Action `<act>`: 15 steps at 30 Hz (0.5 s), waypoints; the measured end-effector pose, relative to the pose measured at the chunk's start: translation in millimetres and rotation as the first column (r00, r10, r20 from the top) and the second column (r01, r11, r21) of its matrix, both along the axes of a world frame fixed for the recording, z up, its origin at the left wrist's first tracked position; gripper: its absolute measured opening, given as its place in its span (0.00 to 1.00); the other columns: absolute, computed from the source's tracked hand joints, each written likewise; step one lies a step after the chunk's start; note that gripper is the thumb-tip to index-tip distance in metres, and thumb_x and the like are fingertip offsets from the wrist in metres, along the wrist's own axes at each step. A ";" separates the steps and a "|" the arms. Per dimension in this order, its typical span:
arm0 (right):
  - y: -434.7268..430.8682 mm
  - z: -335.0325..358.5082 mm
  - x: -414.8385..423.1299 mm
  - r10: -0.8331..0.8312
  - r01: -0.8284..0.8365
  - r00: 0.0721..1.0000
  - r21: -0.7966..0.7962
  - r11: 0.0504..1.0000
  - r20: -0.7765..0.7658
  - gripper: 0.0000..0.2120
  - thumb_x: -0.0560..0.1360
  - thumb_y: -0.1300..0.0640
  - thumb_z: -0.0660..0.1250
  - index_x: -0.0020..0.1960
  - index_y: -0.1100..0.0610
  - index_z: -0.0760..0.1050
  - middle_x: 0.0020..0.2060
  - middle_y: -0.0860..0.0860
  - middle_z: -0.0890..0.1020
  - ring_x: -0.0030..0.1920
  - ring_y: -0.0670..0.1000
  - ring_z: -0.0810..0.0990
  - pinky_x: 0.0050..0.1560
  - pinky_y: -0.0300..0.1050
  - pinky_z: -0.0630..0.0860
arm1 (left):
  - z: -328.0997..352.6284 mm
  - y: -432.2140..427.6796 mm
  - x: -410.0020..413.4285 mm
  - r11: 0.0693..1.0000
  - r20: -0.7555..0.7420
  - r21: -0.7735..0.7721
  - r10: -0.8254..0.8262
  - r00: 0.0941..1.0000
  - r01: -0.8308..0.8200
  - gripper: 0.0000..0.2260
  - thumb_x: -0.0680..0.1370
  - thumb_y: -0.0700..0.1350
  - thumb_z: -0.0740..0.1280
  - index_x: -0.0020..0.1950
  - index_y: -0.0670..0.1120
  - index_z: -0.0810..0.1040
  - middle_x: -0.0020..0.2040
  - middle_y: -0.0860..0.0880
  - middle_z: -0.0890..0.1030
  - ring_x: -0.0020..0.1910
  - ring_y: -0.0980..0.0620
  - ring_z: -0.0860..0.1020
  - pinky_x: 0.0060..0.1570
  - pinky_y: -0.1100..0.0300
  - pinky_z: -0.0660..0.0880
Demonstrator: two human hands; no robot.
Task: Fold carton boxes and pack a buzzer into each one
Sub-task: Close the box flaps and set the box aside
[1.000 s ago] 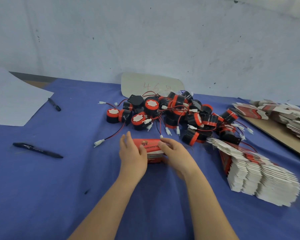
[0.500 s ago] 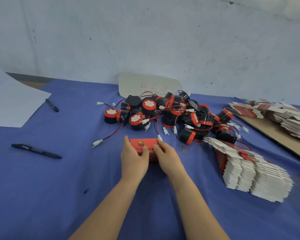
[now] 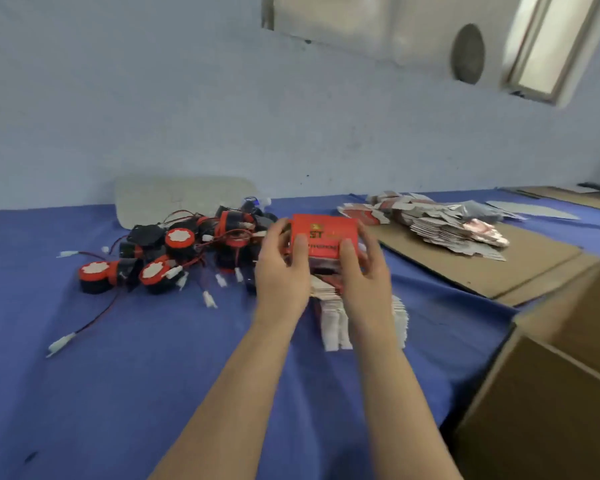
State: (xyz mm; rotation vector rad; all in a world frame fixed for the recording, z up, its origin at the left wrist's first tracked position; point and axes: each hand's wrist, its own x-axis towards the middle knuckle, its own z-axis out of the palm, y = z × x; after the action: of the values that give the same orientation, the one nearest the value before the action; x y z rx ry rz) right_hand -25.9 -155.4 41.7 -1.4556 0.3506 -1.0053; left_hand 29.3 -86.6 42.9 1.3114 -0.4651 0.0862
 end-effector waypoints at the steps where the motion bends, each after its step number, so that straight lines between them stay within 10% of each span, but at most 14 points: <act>1: -20.9 13.3 -24.6 -0.098 0.098 0.995 -0.005 0.995 0.019 0.13 0.81 0.57 0.61 0.64 0.46 0.69 0.58 0.55 0.80 0.56 0.54 0.80 0.57 0.50 0.78 | 12.5 -27.9 -18.7 0.997 0.014 -0.009 -0.075 0.997 0.075 0.12 0.81 0.42 0.62 0.65 0.46 0.72 0.60 0.44 0.79 0.59 0.44 0.78 0.59 0.42 0.74; 5: -91.2 47.7 -135.8 -0.573 0.557 0.817 -0.170 0.813 -0.059 0.14 0.81 0.57 0.58 0.66 0.57 0.70 0.53 0.50 0.77 0.54 0.48 0.76 0.49 0.23 0.68 | 44.5 -128.4 -117.7 0.918 0.011 0.019 -0.397 0.918 0.397 0.10 0.81 0.41 0.62 0.61 0.43 0.75 0.58 0.42 0.80 0.58 0.44 0.79 0.61 0.47 0.74; 10: -133.8 48.2 -233.1 -0.912 0.754 0.274 -0.520 0.401 -0.305 0.26 0.79 0.61 0.56 0.76 0.60 0.56 0.76 0.58 0.57 0.77 0.56 0.49 0.73 0.44 0.39 | 40.4 -189.2 -220.3 0.623 0.000 0.329 -0.752 0.659 0.710 0.12 0.83 0.48 0.56 0.59 0.46 0.77 0.52 0.49 0.79 0.54 0.51 0.74 0.51 0.60 0.69; 15: -123.2 34.1 -219.4 -0.808 0.747 0.589 -0.387 0.541 0.006 0.18 0.79 0.64 0.57 0.68 0.58 0.69 0.65 0.51 0.74 0.67 0.46 0.69 0.64 0.30 0.64 | 34.0 -192.4 -206.9 0.731 -0.025 0.155 -0.670 0.742 0.665 0.14 0.83 0.51 0.57 0.59 0.44 0.76 0.52 0.51 0.78 0.52 0.54 0.75 0.52 0.59 0.71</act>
State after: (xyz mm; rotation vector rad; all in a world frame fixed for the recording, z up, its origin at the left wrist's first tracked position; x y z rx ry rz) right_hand -245.3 -278.6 75.7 -1.7489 1.0815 -1.7403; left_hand -177.6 -279.0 76.9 1.2207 -0.9692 -0.5500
